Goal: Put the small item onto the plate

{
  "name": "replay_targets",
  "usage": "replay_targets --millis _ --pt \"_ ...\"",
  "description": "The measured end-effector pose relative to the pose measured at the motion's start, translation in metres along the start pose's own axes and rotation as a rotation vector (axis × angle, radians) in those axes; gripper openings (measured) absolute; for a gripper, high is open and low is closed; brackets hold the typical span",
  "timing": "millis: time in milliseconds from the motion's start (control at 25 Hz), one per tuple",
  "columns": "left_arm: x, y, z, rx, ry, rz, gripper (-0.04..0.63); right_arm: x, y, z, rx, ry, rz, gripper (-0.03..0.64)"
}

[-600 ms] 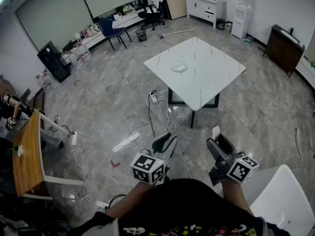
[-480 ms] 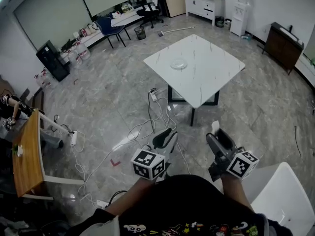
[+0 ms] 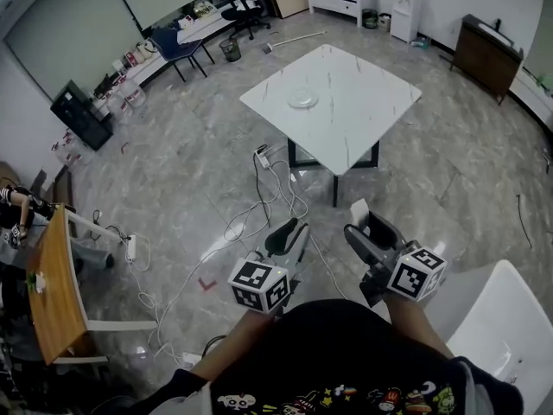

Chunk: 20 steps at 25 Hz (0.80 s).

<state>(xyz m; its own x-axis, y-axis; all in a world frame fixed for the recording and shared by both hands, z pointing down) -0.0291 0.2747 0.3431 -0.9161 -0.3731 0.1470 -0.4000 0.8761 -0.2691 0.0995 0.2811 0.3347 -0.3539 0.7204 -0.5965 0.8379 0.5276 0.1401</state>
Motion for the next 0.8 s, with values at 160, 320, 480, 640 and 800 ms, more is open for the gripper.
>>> replay_targets --millis 160,320,480,640,800 --pt "-0.007 0.002 -0.009 0.026 0.008 -0.003 0.196 -0.002 0.012 -0.003 -0.007 -0.028 -0.015 0.331" --pt "-0.016 -0.004 -0.014 0.044 0.012 -0.002 0.196 -0.010 0.024 -0.005 -0.014 -0.070 -0.019 0.331" --pt "-0.025 -0.006 -0.025 0.071 0.026 0.017 0.196 -0.018 0.038 -0.004 -0.021 -0.099 -0.018 0.332" --pt "-0.041 -0.013 -0.032 0.084 0.027 0.038 0.196 -0.029 0.056 0.001 0.000 -0.084 -0.026 0.333" --pt "-0.062 -0.017 -0.036 0.085 0.017 0.051 0.196 -0.034 0.073 0.004 0.052 -0.018 -0.036 0.333"
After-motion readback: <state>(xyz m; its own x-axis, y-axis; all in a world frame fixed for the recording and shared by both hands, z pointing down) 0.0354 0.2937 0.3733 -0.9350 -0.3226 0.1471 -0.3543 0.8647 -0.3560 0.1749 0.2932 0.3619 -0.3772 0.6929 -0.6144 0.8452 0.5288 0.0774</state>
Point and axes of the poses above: the fingertips, and each gripper's own axes: y backward along the fingers, x to its left, z out of its top, the point moved 1 cm from there along y, backward along the fingers, and after that the axes turned 15 degrees about z, right-handed, at the moved point
